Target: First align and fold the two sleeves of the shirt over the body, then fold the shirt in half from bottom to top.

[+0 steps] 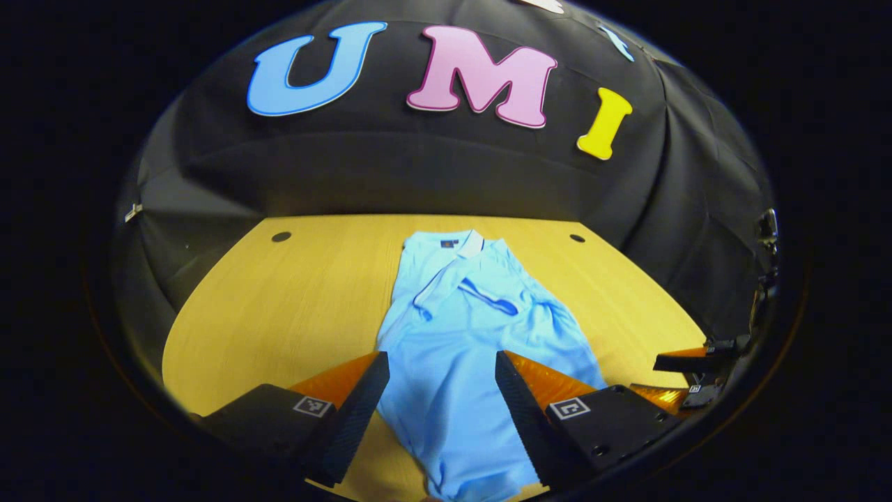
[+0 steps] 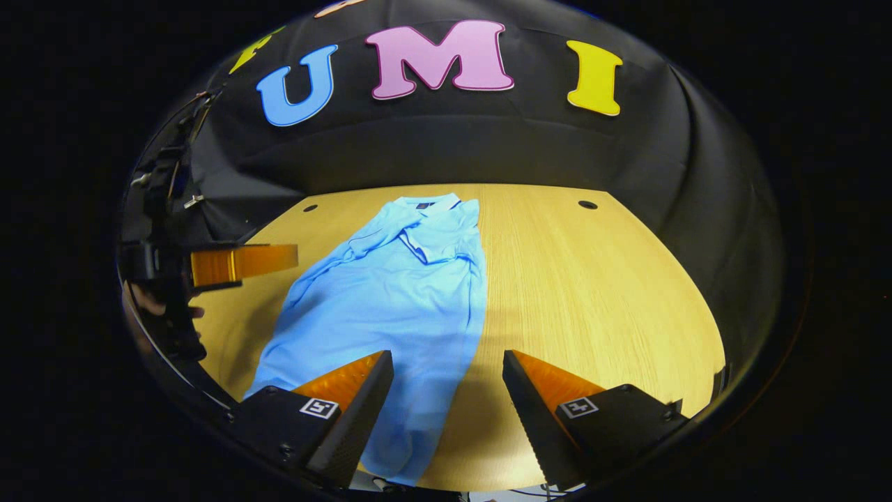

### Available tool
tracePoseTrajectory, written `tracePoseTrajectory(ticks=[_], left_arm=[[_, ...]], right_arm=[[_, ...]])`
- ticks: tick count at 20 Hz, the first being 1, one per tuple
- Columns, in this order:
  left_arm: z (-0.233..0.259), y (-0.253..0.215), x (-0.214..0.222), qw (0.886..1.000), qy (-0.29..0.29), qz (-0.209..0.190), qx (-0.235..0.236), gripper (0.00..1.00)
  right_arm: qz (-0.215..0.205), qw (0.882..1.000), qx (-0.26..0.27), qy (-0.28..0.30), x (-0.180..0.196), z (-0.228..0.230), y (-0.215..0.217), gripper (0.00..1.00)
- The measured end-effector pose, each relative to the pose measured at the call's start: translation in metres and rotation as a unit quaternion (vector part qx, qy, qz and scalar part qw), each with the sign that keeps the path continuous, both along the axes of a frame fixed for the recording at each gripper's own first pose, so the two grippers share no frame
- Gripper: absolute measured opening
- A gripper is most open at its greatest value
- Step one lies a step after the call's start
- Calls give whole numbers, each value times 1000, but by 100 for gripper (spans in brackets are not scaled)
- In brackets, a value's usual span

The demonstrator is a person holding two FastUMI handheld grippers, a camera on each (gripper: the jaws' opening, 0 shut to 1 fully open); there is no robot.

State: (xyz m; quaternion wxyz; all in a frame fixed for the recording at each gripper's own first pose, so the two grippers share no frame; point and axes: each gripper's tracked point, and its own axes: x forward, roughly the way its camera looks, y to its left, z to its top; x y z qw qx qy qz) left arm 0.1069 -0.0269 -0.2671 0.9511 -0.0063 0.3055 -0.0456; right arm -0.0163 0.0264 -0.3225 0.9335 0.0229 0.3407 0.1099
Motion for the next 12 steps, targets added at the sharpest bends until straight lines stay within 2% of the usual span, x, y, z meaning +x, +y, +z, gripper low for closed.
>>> tracePoseTrajectory(ticks=[2, 8, 12], left_arm=[[-11, 4, -24, 1000, 14, 7, 9, 98], [-53, -2, -106, 997, 73, 36, -4, 98], [-79, -5, -134, 994, 102, 34, 6, 98]], right_arm=[[4, 1000, 4, 12, -14, -11, 3, 98], [9, 998, 17, 61, -65, -48, 14, 99], [11, 998, 7, 64, -73, -64, 13, 99]])
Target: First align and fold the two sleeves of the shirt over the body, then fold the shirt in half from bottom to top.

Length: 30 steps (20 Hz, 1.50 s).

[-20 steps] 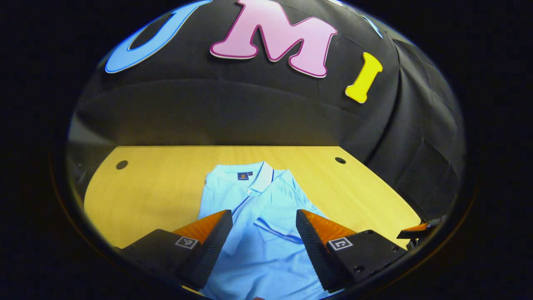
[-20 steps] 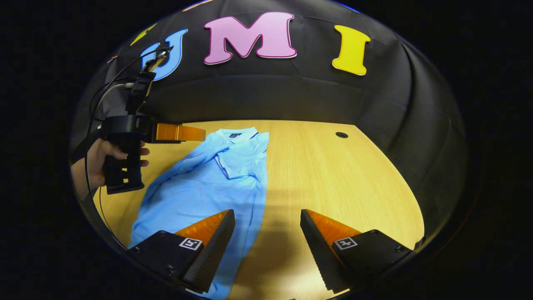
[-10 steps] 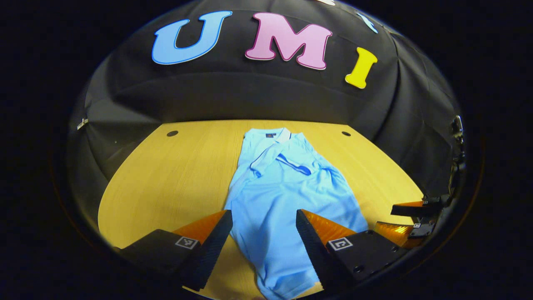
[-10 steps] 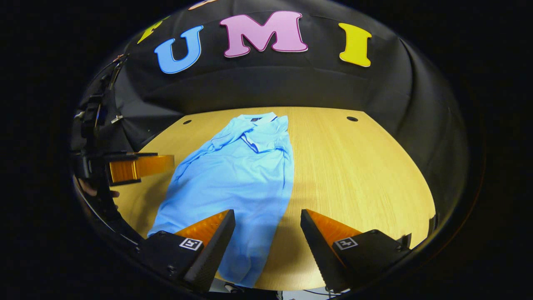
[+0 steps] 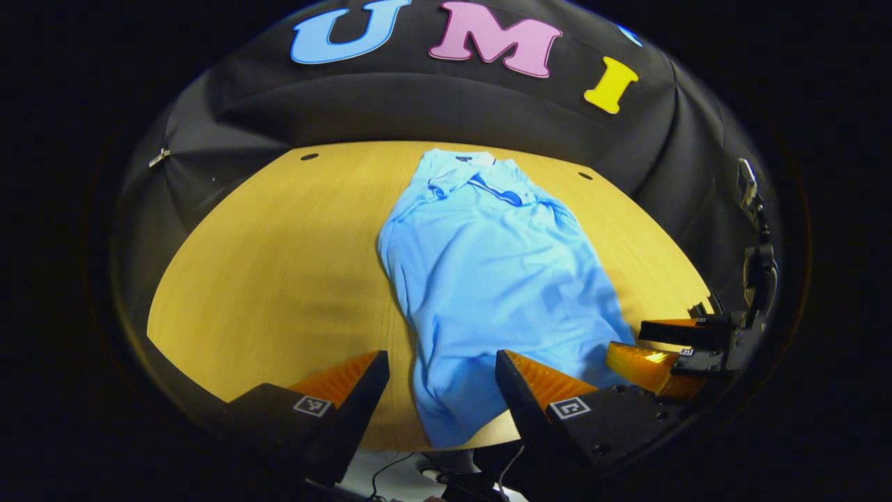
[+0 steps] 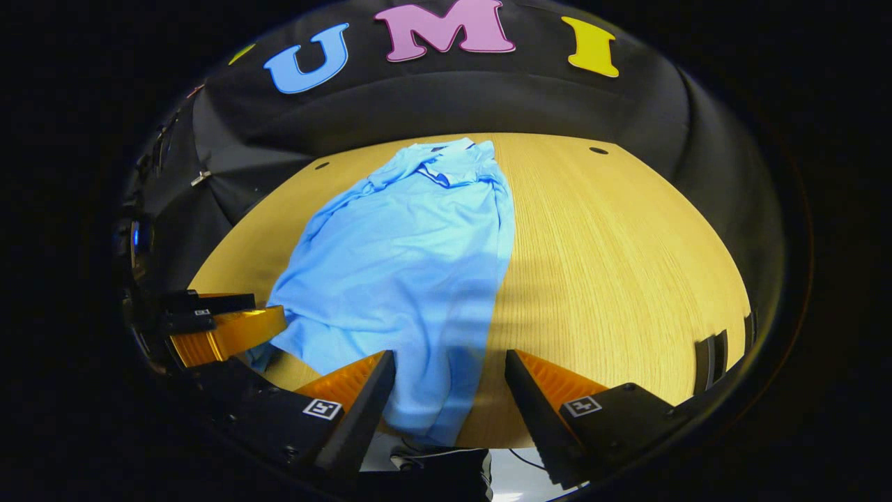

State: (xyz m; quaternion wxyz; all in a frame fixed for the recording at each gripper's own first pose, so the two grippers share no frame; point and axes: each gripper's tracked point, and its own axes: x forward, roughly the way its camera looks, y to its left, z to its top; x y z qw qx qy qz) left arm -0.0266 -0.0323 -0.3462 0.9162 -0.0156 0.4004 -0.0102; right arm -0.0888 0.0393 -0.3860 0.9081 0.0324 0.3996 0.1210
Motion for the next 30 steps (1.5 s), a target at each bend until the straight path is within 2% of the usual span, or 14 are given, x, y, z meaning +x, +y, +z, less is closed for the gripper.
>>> tracePoseTrajectory(ticks=[3, 4, 5, 6, 7, 8, 9, 11, 12, 14, 17, 18, 22, 30], left_arm=[[-13, 2, -8, 1000, 6, 0, 29, 92], [-17, 2, -6, 999, 7, -6, 45, 97], [-18, 2, -7, 999, 6, -11, 52, 95], [-17, -3, -4, 999, 4, -14, 49, 92], [-17, -7, -5, 999, 1, -22, 48, 82], [-17, -11, -3, 999, -2, -30, 46, 81], [-18, -11, 0, 999, -6, -26, 45, 57], [-16, -18, 1, 999, -11, -15, 35, 19], [-17, -18, 3, 999, -12, -10, 36, 11], [-16, -20, 3, 999, -8, -17, 36, 7], [-15, -20, 4, 999, 1, -25, 21, 2], [-15, -19, 4, 999, 5, -26, 20, 6], [-11, -19, 7, 999, 27, -28, 13, 6], [54, -14, 59, 1000, 2, -25, -12, 6]], right_arm=[[-15, 1000, -5, -2, 1, -4, -2, 99], [-23, 1000, -14, -3, 3, -5, -5, 99], [-24, 999, -27, -1, 3, -7, -8, 96], [-22, 999, -33, -3, 6, -7, -8, 85], [-18, 999, -34, -2, 5, -9, -7, 79], [-19, 999, -29, -3, 7, -8, -7, 62], [-21, 1000, -17, 3, 7, -9, -3, 44], [-30, 999, 17, 19, 10, -9, 3, 14], [-17, 998, 44, 38, 7, -9, 12, 9], [-8, 996, 63, 61, 9, -11, 15, 6], [5, 997, 53, 58, 11, -9, 15, 5], [7, 997, 48, 58, 12, -10, 15, 5], [12, 996, 49, 75, 15, -9, 19, 5], [29, 997, 58, 43, 71, 41, 23, 5]])
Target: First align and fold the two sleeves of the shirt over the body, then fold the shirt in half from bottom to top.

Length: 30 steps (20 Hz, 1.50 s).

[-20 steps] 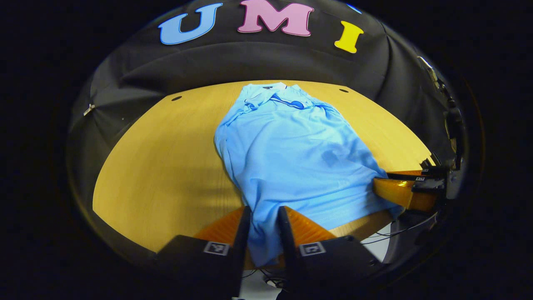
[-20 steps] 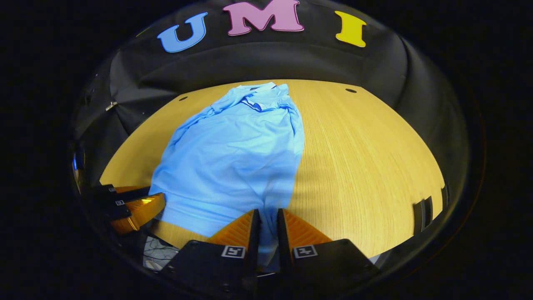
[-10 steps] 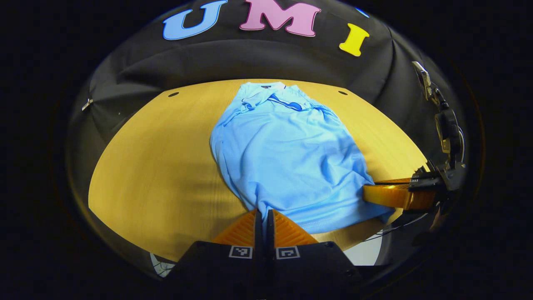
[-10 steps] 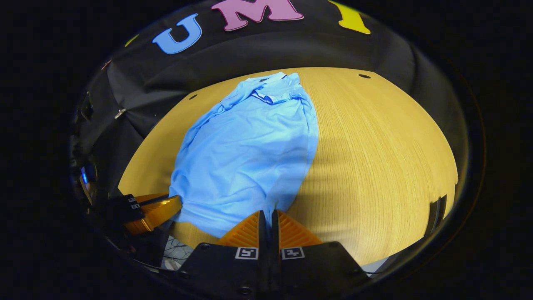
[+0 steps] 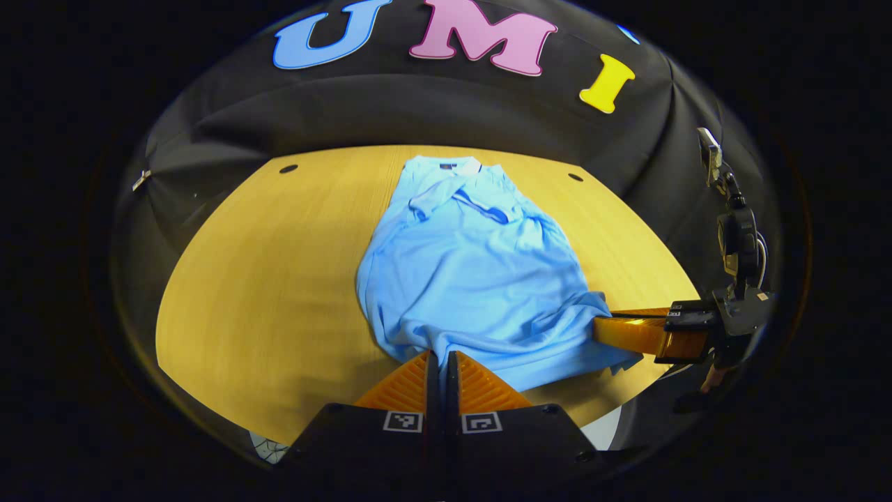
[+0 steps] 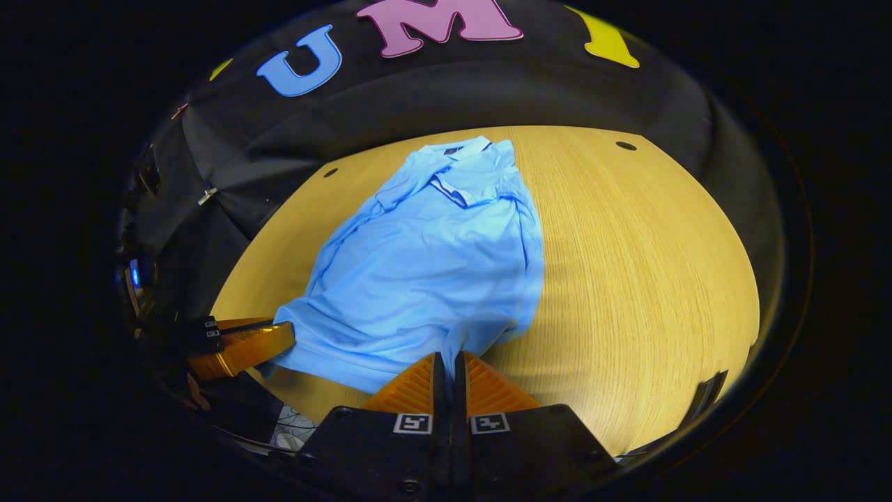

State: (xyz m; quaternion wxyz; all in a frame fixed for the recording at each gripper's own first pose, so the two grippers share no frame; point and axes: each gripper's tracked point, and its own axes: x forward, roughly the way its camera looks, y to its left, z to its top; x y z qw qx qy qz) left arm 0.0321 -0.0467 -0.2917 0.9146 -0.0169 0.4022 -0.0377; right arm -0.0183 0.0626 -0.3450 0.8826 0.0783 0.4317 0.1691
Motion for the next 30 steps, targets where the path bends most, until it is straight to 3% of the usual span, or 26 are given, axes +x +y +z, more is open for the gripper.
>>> tracePoseTrajectory(ticks=[6, 9, 13, 18, 21, 22, 25, 28, 29, 30], left_arm=[[58, 2, 68, 999, -37, -1, 5, 6], [83, 2, 101, 999, -49, 12, -13, 6], [120, 11, 179, 996, -84, 31, -20, 6], [123, 29, 262, 993, -112, 29, 15, 6], [125, 41, 323, 987, -150, 19, 57, 6], [120, 43, 338, 985, -158, 14, 67, 1], [82, 46, 386, 986, -157, 11, 53, 6], [43, 56, 433, 983, -167, -13, 77, 6], [35, 55, 442, 983, -168, -15, 70, 10], [24, 54, 451, 984, -171, -10, 54, 6]], right_arm=[[6, 999, 10, -38, 69, 48, 5, 5], [7, 998, 16, -54, 109, 69, 7, 5], [3, 995, 36, -90, 194, 103, 12, 5], [20, 992, 34, -121, 269, 111, 23, 5], [16, 990, 45, -133, 327, 102, 32, 5], [17, 990, 42, -131, 342, 93, 33, 5], [24, 991, 12, -135, 393, 60, 36, 5], [23, 992, 0, -127, 424, 21, 37, 5], [18, 992, -9, -127, 432, 8, 35, 5], [15, 992, -17, -127, 436, 0, 33, 5]])
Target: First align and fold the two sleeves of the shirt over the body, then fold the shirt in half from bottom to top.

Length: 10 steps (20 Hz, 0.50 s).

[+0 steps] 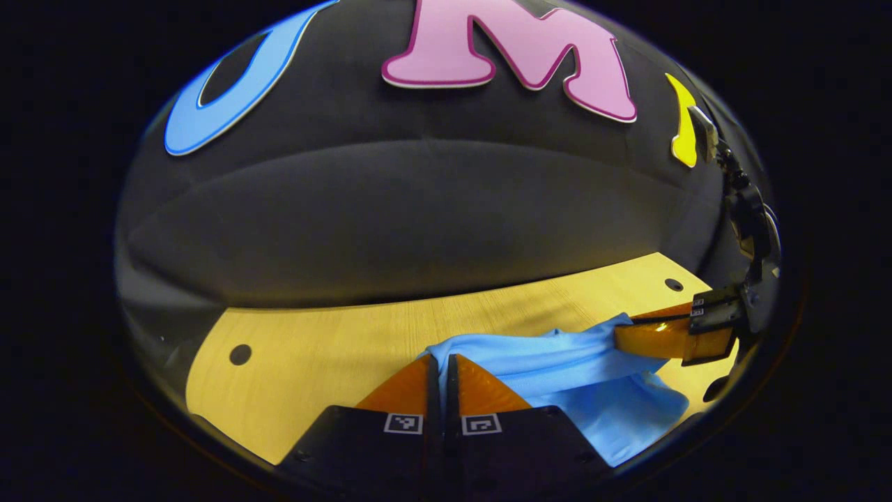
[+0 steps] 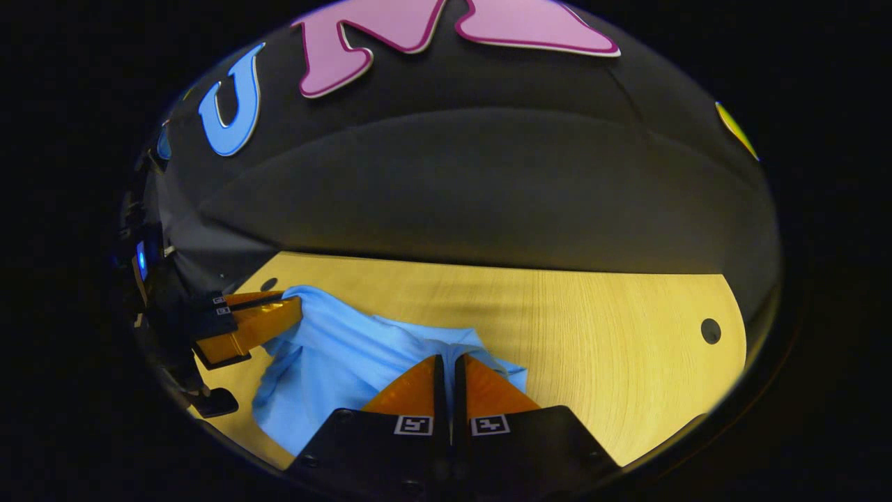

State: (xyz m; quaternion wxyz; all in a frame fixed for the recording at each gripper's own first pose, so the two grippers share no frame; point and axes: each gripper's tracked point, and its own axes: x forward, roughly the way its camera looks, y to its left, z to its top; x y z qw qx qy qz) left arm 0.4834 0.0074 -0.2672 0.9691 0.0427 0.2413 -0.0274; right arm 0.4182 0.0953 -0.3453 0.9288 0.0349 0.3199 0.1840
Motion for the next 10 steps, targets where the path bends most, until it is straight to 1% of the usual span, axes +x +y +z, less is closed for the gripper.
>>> tracePoseTrajectory(ticks=[2, 3, 4, 6, 7, 8, 9, 10], left_arm=[[-13, -3, 11, 1000, -6, -1, -16, 6], [-23, 0, 12, 1000, 1, -1, -9, 2], [-35, -1, 13, 1000, 16, -5, 1, 7], [-41, 2, 14, 1000, 23, 6, 17, 12], [-33, 7, 9, 999, 16, 17, 35, 24], [-24, 7, 7, 999, 7, 21, 35, 31], [-15, 5, 4, 1000, -4, 17, 23, 39], [-1, 1, -1, 1000, -19, 15, 8, 59]], right_arm=[[-8, 1000, -12, -7, 10, -13, -4, 5], [-8, 1000, -10, -9, 12, -15, -3, 5], [-11, 1000, -13, -10, 15, -22, -6, 5], [-6, 1000, -29, -12, 11, -24, -6, 6], [1, 999, -39, -18, 8, -21, -6, 10], [1, 998, -50, -30, 5, -14, -11, 24], [-5, 997, -54, -51, 7, -4, -15, 25], [-9, 997, -51, -65, 5, 7, -16, 22]])
